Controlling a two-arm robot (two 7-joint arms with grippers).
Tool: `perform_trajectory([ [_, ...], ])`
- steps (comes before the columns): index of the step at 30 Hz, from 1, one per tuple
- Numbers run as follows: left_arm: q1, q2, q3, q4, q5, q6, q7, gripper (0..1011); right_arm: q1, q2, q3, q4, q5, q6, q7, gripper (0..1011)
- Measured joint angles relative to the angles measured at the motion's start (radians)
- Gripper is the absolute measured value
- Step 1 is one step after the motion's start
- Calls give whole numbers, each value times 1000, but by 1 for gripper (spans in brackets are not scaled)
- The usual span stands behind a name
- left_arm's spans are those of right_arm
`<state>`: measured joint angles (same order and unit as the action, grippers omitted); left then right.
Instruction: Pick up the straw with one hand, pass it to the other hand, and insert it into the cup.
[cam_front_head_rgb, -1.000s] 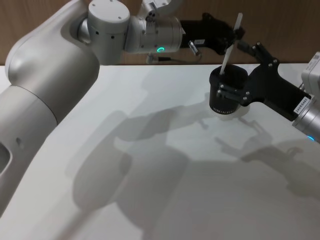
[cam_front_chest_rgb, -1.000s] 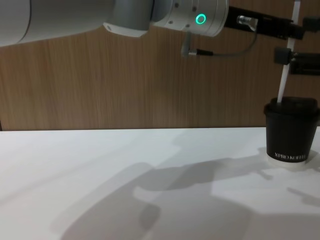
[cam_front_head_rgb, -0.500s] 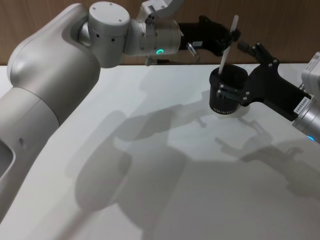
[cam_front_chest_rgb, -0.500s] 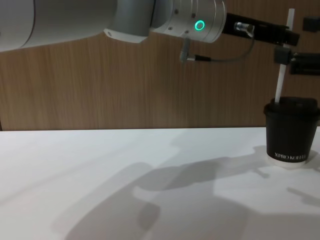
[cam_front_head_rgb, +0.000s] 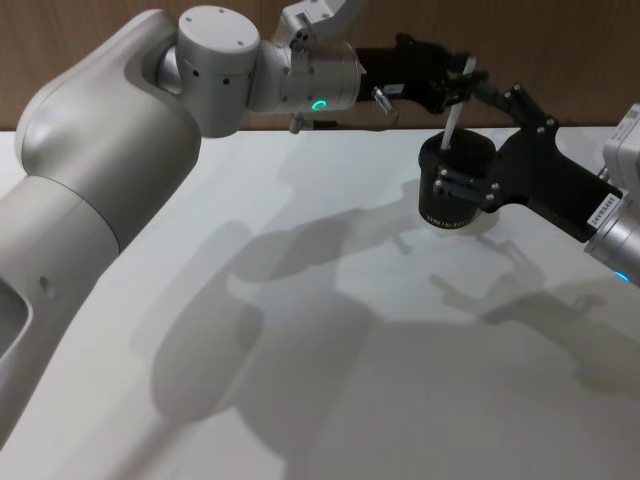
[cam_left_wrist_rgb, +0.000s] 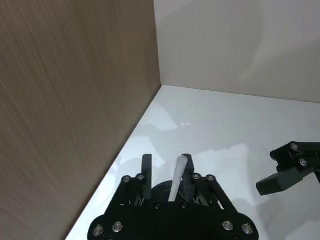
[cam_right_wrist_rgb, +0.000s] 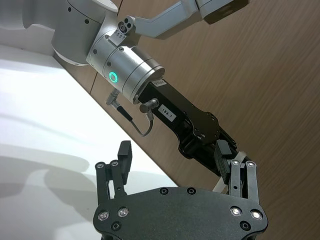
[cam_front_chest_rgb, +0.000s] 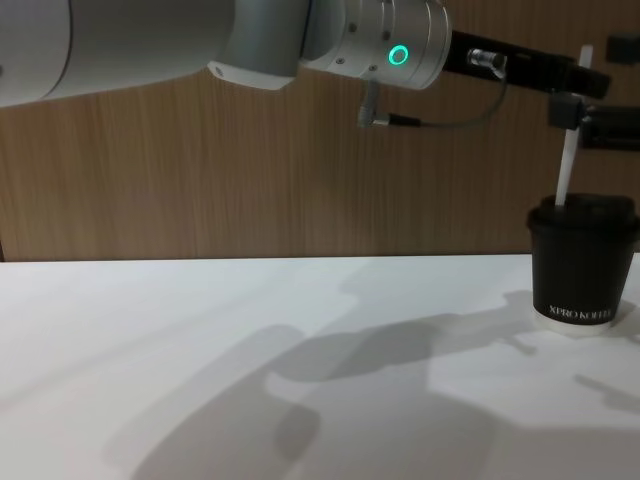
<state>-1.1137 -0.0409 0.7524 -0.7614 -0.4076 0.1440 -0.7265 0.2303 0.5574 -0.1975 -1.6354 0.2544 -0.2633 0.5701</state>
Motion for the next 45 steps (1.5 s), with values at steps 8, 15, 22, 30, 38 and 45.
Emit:
perform_trajectory([
  [8,0,-1,-1,2,0,0,1,570,0,0,0,0,0,0,0,1001],
  [15,0,-1,-1,2,0,0,2,773,0,0,0,0,0,0,0,1001],
  [22,5,1,-5,-4,4,2,10,979,0,0,0,0,0,0,0,1001],
  [30,10,0,-10,-8,10,3,23,1002,0,0,0,0,0,0,0,1001],
  [38,10,-4,-14,-7,16,1,30,1003,0,0,0,0,0,0,0,1001],
  [45,11,-6,-15,-6,19,0,34,1003,0,0,0,0,0,0,0,1001],
])
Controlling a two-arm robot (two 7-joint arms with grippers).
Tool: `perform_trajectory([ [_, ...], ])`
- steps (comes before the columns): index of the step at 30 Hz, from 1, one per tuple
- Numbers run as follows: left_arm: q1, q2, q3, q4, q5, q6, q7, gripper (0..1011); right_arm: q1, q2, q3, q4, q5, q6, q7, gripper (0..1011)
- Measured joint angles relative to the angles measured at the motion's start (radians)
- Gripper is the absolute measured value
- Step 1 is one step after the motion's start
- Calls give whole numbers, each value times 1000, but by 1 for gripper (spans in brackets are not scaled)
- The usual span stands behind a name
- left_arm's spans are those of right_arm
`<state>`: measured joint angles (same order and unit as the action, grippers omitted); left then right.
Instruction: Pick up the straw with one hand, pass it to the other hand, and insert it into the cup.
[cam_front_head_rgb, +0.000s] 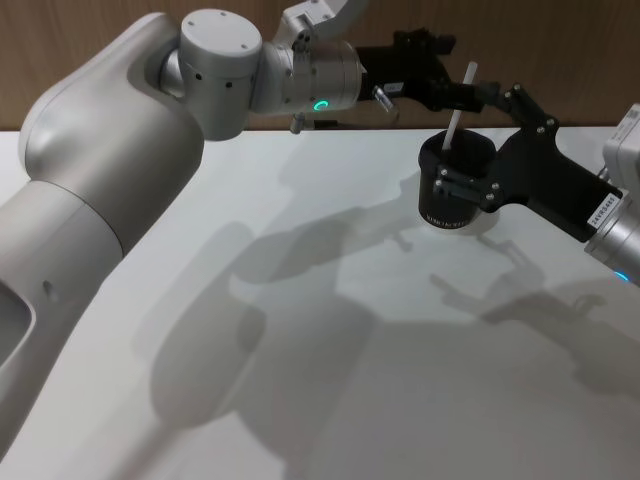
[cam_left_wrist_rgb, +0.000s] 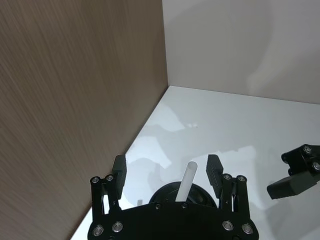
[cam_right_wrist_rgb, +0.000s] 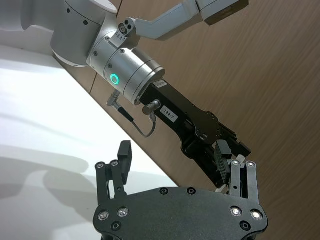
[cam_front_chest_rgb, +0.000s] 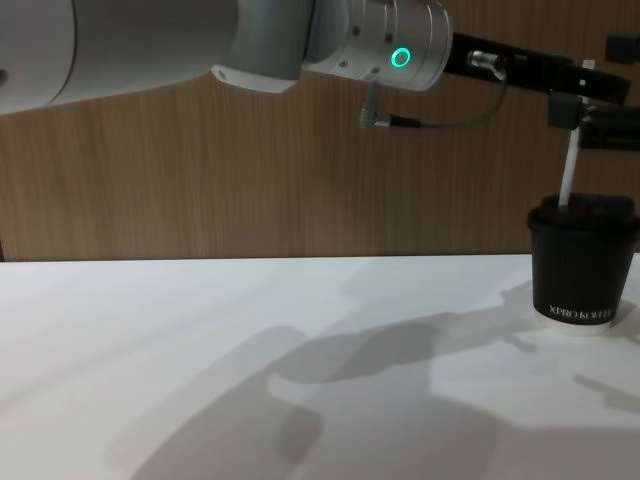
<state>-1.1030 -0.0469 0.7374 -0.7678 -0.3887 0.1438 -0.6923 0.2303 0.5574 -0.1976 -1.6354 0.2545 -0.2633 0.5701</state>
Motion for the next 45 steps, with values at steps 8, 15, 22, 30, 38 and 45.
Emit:
perform_trajectory([
  [8,1,-1,-1,1,2,-1,2,1003,-5,3,7,-6,12,-5,-5,1001],
  [15,1,-2,-1,1,2,-2,3,1003,-24,4,33,-20,38,-16,-22,1001],
  [22,4,0,-6,-1,3,-2,1,1003,-46,1,73,-36,71,-35,-42,1001],
  [30,14,12,-14,-16,-4,4,-21,1003,-67,-20,116,-45,118,-54,-64,1001],
  [38,31,34,-19,-42,-16,10,-52,1003,-78,-49,136,-45,160,-47,-79,1001],
  [45,66,59,-40,-85,-45,-4,-70,1003,-83,-64,136,-44,194,-5,-86,1001],
])
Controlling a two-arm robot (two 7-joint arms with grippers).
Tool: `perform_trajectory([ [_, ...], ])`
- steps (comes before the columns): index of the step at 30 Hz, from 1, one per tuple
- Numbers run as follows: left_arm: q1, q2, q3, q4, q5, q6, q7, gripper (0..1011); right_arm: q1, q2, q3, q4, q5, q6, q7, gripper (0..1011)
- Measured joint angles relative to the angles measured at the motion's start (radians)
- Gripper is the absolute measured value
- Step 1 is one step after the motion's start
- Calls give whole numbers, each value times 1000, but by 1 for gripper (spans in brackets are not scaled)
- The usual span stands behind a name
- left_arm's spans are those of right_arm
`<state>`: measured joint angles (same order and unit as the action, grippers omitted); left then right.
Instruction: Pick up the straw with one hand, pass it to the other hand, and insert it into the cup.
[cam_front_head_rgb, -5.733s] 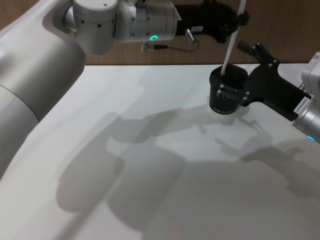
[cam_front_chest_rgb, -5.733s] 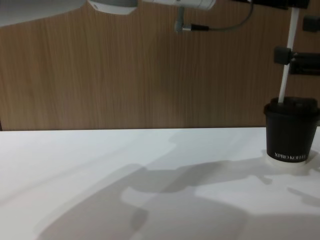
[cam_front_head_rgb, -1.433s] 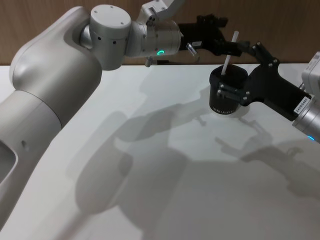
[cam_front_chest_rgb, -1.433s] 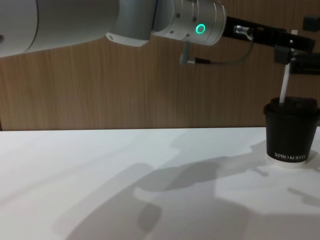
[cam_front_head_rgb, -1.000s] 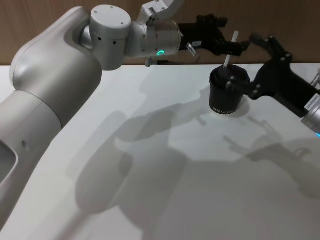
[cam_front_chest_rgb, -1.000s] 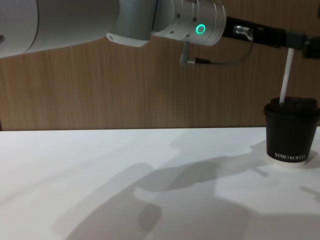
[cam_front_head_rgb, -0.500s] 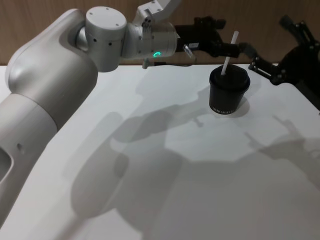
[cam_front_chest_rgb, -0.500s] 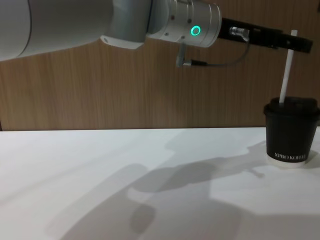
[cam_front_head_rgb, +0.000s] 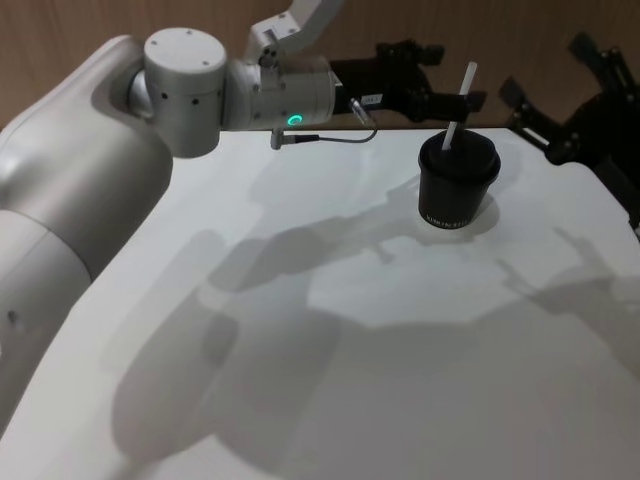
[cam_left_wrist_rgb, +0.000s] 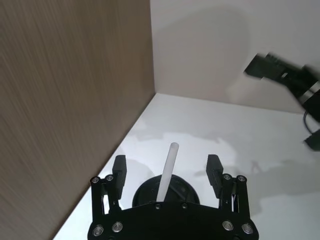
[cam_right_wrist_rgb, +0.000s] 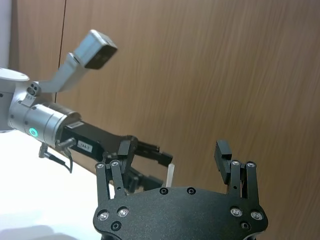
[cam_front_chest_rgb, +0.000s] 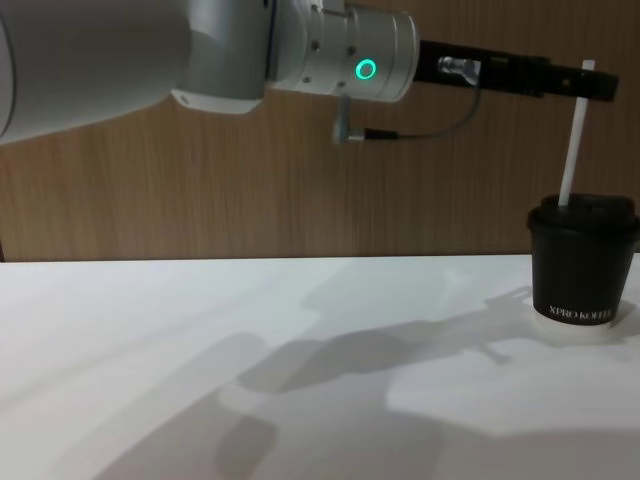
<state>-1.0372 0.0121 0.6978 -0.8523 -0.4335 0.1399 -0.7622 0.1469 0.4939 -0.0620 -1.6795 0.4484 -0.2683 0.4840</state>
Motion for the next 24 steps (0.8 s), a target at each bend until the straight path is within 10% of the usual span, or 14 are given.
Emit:
perform_trajectory([
  [24,139,132,-70,-220,-81,-1,18,1003,-5,-14,-59,3,74,154,-16,1001],
])
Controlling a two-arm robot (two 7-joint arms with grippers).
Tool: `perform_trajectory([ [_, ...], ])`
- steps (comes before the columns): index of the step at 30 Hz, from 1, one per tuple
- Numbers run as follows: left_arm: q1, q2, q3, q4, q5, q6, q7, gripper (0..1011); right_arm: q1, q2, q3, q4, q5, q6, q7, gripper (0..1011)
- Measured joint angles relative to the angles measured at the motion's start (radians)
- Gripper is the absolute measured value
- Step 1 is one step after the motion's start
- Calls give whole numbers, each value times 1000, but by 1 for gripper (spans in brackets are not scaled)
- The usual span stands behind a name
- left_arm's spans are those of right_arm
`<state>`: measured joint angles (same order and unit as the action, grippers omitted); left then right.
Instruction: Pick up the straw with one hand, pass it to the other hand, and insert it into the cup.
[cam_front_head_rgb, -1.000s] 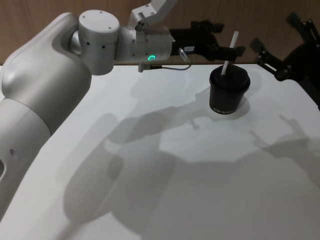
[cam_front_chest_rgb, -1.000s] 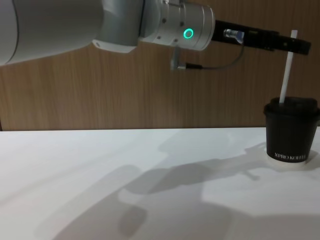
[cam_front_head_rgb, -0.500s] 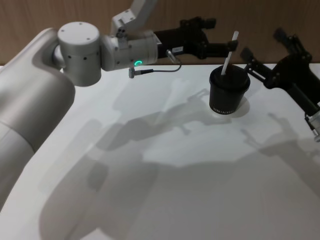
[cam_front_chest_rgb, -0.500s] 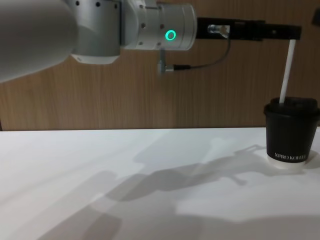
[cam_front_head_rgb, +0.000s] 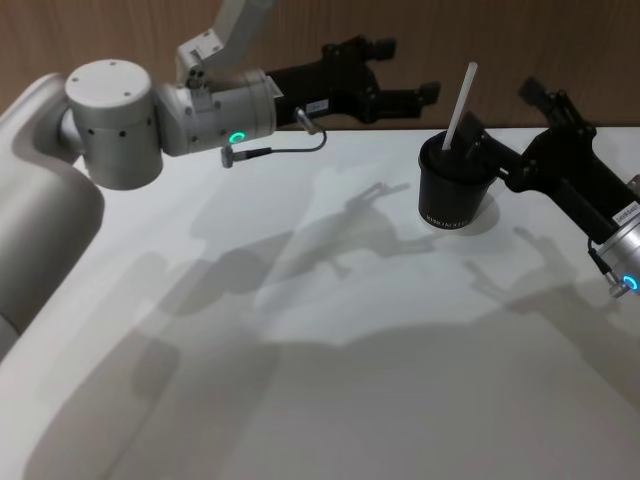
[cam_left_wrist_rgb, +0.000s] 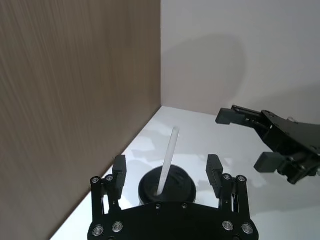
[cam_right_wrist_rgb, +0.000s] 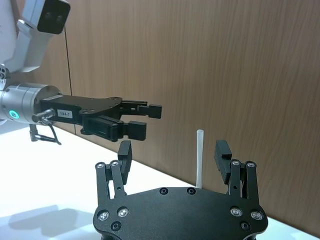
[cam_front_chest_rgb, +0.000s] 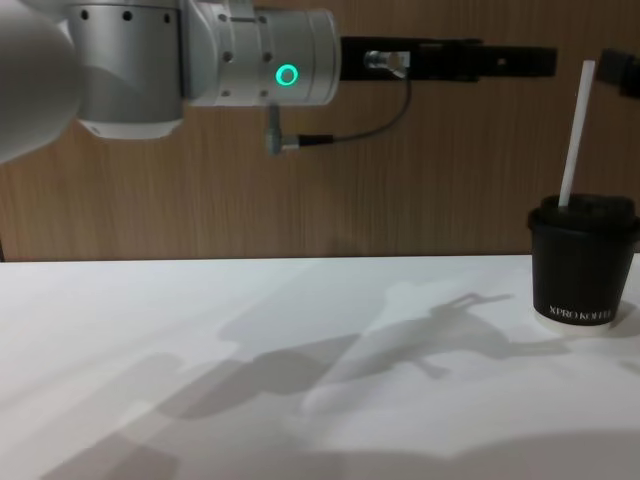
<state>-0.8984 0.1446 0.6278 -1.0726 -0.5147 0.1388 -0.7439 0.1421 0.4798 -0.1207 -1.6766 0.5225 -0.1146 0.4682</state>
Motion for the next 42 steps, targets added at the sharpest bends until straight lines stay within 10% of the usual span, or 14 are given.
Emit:
perform_trajectory([
  [19,35,103,26,-106,-2,64,-25,1003,4,21,-18,-9,-9,3,-15,1001],
  [42,44,129,33,-133,-6,80,-35,1003,8,29,-23,-11,-15,0,-18,1001],
])
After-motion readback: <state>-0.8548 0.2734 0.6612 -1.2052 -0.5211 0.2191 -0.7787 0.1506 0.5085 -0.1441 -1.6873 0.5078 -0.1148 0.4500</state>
